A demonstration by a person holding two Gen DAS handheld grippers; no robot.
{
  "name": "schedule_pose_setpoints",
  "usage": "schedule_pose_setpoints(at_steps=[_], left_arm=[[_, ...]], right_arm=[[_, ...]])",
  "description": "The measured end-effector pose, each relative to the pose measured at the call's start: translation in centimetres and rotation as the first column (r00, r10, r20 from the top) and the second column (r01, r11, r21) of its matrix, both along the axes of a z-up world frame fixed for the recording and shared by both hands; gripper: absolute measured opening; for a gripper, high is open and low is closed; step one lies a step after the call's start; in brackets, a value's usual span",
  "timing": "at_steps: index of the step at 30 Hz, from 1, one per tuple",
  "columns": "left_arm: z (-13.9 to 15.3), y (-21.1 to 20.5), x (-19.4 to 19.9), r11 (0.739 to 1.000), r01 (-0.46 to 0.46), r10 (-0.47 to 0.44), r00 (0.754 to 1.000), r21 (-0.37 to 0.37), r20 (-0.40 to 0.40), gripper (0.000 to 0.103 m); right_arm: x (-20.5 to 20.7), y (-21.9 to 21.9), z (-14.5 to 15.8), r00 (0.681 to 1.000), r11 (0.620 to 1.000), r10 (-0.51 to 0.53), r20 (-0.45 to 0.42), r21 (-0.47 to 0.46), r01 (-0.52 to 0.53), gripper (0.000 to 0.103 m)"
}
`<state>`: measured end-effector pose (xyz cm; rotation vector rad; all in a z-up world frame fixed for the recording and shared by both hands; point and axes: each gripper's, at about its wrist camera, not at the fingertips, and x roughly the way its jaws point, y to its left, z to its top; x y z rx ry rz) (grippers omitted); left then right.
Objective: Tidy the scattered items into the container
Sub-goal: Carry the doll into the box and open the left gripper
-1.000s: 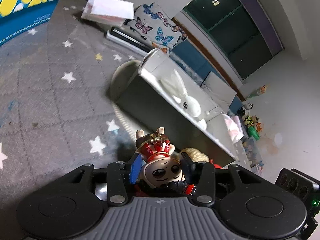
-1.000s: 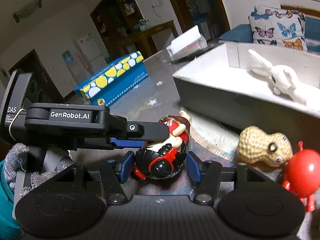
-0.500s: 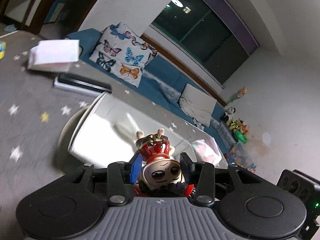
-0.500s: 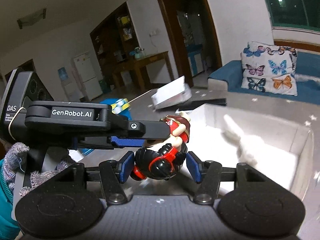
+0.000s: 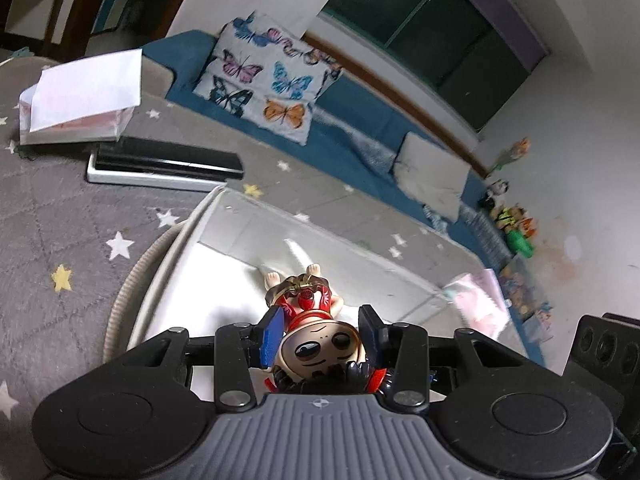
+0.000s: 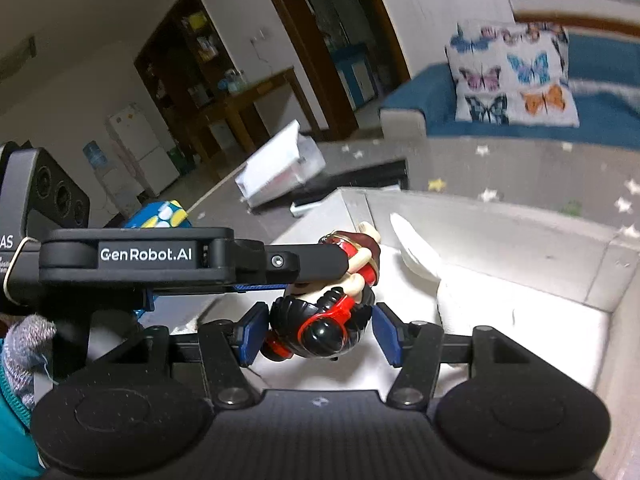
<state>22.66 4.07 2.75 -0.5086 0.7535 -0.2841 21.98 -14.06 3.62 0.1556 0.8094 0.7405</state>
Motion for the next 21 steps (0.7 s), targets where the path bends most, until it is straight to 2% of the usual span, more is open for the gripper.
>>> schedule_pose_setpoints(at_steps=[7, 15, 21], left_arm=[[-1.5, 0.3, 1.2, 0.999, -0.005, 0.007, 0.999, 0.042, -0.052, 0.041], [-1.5, -0.7, 1.0, 0.993, 0.019, -0.014, 0.999, 0.12, -0.037, 0.042], [-1.4, -0.9, 0.6, 0.989, 0.019, -0.014, 0.999, 0.148, -0.037, 0.041]], right_arm=[[2.0, 1.6, -2.0, 0.997, 0.999, 0.015, -0.072, -0.045, -0.018, 0.057], [2.4, 3.0, -2.4, 0.994, 0.992, 0.034, -0.102, -0.119, -0.046, 0.057], [2.2, 3.3, -2.4, 0.994, 0.989, 0.043, -0.101, -0.134, -0.057, 0.058]])
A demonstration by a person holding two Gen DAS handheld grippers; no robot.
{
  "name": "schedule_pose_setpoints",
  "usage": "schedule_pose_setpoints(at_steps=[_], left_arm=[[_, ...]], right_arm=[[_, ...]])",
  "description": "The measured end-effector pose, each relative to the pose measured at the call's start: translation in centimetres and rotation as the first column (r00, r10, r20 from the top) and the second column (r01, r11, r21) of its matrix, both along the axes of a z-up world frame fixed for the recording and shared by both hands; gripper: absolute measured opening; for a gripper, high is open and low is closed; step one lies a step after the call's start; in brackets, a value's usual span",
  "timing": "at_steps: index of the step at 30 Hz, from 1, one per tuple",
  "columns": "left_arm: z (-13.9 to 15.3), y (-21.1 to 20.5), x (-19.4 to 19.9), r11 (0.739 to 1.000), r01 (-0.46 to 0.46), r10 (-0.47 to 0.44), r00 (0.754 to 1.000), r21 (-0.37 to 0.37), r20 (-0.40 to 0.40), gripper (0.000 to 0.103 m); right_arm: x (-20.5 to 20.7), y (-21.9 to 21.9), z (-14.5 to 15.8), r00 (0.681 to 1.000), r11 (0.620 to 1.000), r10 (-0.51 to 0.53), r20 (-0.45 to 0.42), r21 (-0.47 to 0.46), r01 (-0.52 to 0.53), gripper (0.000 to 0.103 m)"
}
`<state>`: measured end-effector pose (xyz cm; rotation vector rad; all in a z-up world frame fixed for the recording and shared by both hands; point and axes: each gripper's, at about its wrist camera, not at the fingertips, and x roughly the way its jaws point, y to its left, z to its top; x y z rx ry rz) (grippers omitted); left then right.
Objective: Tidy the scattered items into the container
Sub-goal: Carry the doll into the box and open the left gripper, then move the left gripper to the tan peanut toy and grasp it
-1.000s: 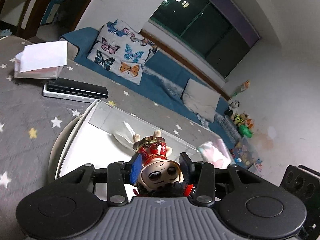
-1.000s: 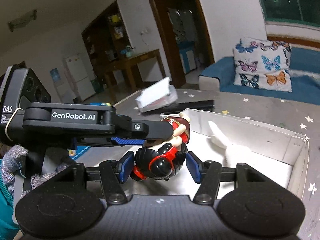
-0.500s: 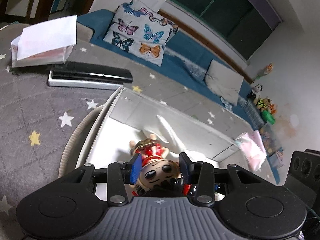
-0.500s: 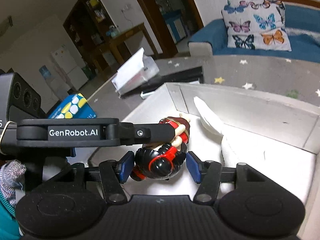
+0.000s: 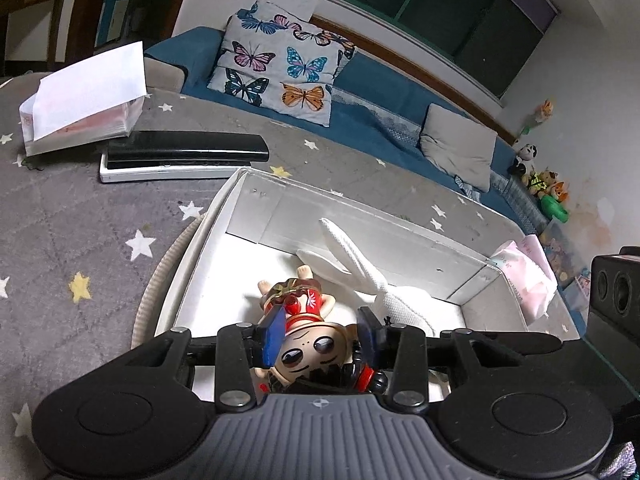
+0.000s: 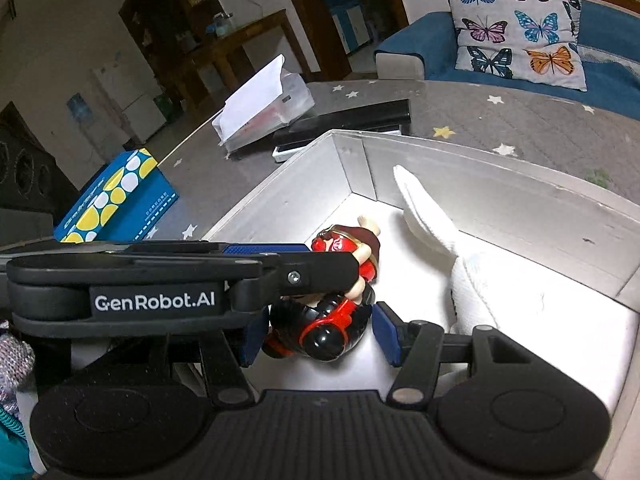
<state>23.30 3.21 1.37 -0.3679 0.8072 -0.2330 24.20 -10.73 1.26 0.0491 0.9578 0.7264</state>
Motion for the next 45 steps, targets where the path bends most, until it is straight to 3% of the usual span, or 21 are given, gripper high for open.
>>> schedule_pose_setpoints(at_steps=[22, 38, 45], left_arm=[[2.0, -1.0, -3.6, 0.998, -0.01, 0.007, 0.999, 0.069, 0.052, 0.042], [3.7, -2.8, -9.1, 0.996, 0.003, -0.012, 0.995, 0.085, 0.098, 0.041], [3.9, -3.7, -11.2, 0.995, 0.01, -0.022, 0.993, 0.099, 0.117, 0.041]], right_arm=[[-2.9, -1.9, 2.3, 0.992, 1.0, -0.013, 0.122, -0.023, 0.016, 0.059], [-9.7, -4.0, 4.9, 0.964, 0.998, 0.033, 0.264, -0.065, -0.016, 0.061], [-12.6, -4.9, 5.0, 0.952, 0.998, 0.045, 0.303, -0.065, -0.027, 0.067]])
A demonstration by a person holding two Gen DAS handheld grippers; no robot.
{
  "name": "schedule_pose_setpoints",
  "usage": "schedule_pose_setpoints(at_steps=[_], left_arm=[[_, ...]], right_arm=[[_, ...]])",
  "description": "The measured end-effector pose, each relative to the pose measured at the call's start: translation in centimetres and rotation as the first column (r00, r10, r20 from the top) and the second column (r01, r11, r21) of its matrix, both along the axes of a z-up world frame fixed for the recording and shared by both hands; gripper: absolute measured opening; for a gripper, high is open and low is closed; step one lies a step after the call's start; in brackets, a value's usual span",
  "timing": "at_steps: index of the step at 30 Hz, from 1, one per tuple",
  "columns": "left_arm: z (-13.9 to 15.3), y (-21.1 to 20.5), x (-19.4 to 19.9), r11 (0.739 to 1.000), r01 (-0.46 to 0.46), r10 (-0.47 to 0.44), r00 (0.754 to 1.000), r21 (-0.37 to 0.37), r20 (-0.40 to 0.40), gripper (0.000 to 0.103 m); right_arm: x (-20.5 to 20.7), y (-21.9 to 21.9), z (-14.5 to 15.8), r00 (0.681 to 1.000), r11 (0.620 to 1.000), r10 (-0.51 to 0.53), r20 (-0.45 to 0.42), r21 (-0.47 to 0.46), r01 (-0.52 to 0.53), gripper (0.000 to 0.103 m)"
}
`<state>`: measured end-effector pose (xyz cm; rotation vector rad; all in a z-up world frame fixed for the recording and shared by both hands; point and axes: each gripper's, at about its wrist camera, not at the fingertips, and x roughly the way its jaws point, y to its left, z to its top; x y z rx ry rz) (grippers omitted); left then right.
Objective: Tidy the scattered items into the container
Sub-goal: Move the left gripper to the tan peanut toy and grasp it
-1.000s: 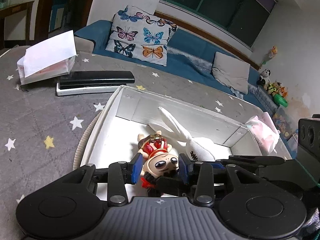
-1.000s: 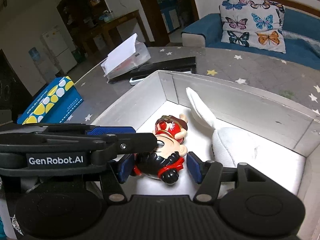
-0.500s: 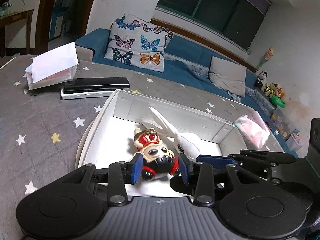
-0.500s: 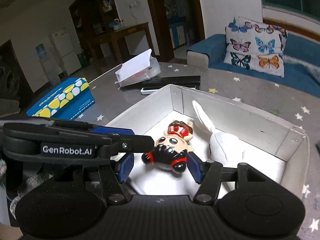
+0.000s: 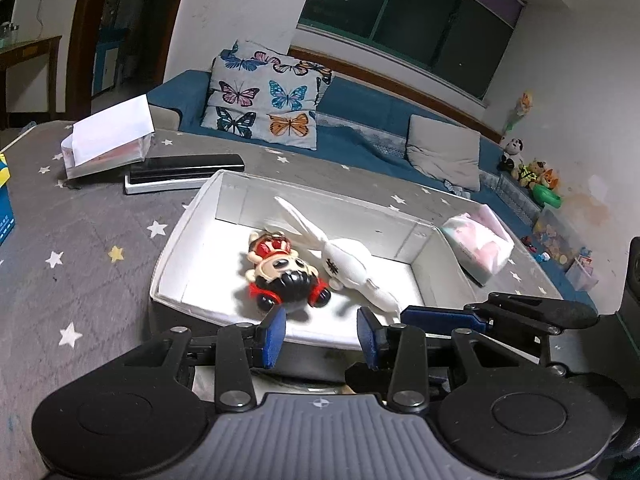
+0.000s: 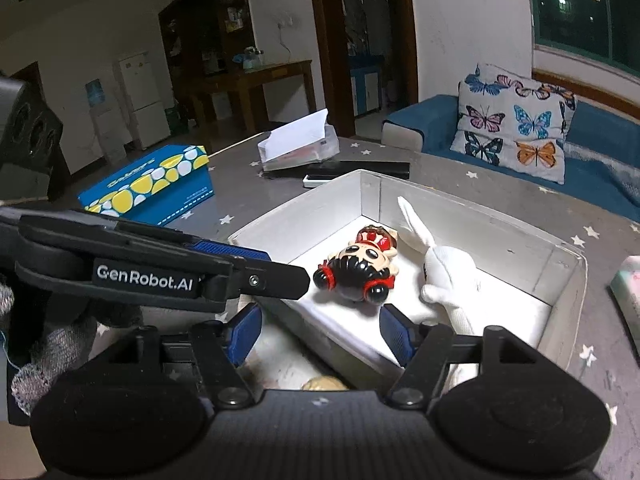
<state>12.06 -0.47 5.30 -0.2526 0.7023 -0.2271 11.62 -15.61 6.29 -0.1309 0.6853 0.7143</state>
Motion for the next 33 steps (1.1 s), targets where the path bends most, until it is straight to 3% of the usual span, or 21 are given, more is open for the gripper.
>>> schedule_pose_setpoints(at_steps=[16, 33], left_arm=[[-1.1, -2.9, -3.2, 0.996, 0.02, -0.02, 1.0, 0.081, 0.001, 0.042], [-2.7, -3.4, -4.8, 0.998, 0.035, -0.033, 0.999, 0.054, -0.028, 0.041]], right_arm=[[-6.0, -1.9, -1.6, 0.998, 1.0, -0.018, 0.052, 0.003, 0.018, 0.067], [-9.8, -3.7, -3.1, 0.994, 0.997, -0.069, 0.081, -0.022, 0.071, 0.068]])
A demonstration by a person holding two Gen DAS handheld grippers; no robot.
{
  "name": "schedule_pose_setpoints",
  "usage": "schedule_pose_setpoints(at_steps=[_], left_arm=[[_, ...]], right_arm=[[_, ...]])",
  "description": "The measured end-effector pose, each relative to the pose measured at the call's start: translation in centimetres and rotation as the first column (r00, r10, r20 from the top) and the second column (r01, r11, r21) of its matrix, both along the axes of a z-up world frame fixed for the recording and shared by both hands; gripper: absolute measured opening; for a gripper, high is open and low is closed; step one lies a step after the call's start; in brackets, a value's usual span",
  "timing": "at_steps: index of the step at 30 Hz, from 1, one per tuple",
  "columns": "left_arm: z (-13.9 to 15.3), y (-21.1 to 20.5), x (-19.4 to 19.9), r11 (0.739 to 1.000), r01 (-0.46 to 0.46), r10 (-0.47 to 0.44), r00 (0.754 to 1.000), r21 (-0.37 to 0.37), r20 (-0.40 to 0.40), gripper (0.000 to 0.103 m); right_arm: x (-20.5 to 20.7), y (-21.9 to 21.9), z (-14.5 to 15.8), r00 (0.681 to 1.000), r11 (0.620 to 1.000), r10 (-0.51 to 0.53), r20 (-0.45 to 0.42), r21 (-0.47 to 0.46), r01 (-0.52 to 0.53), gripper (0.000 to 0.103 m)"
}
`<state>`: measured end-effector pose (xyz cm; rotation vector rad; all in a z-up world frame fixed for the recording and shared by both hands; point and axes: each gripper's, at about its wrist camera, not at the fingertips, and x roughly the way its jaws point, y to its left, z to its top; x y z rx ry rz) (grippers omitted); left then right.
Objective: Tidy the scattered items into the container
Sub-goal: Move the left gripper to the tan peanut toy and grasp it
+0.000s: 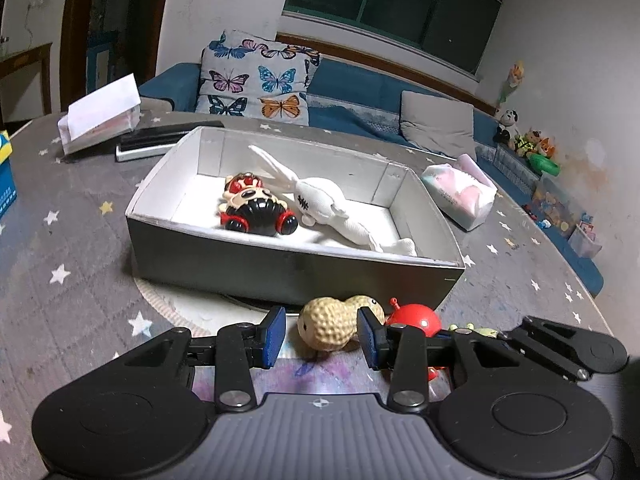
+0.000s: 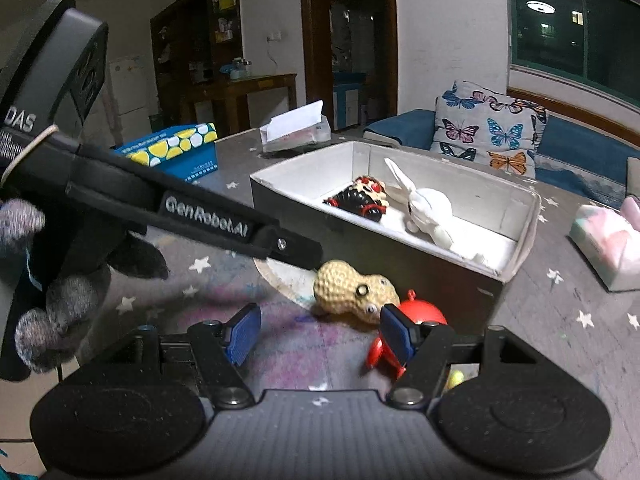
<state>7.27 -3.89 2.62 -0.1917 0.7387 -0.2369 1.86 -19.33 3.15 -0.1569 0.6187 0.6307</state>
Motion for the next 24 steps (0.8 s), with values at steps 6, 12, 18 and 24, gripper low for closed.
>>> schedule_pose_setpoints(at_steps=[6, 12, 18, 24], left_arm=[[-1.1, 0.8, -0.1, 0.999, -0.018, 0.017, 0.999, -0.04, -0.03, 0.041], [-1.6, 1.4, -0.1, 0.998, -0.03, 0.027, 0.999, -0.062, -0.046, 0.041], [-1.5, 1.6, 0.3, 0.997, -0.026, 0.023, 0.999, -0.075, -0.036, 0.041], [-1.6, 1.9, 1.2, 0.995, -0.028, 0.024, 0.999, -0.1, -0.042, 0.041]], right_arm=[[-0.4, -0.7, -0.8, 0.999, 1.0, -0.026, -0.019, -0.002, 0.026, 0.068], [0.3, -0.5, -0.9, 0.999, 0.999, -0.036, -0.017, 0.013, 0.036, 0.068], [0.4, -0.4, -1.2, 0.999, 0.999, -0.043, -0.006, 0.022, 0.043, 0.072], [0.7, -1.1, -0.8, 0.998, 0.997, -0.066, 0.004, 0.027, 0.065, 0.072]])
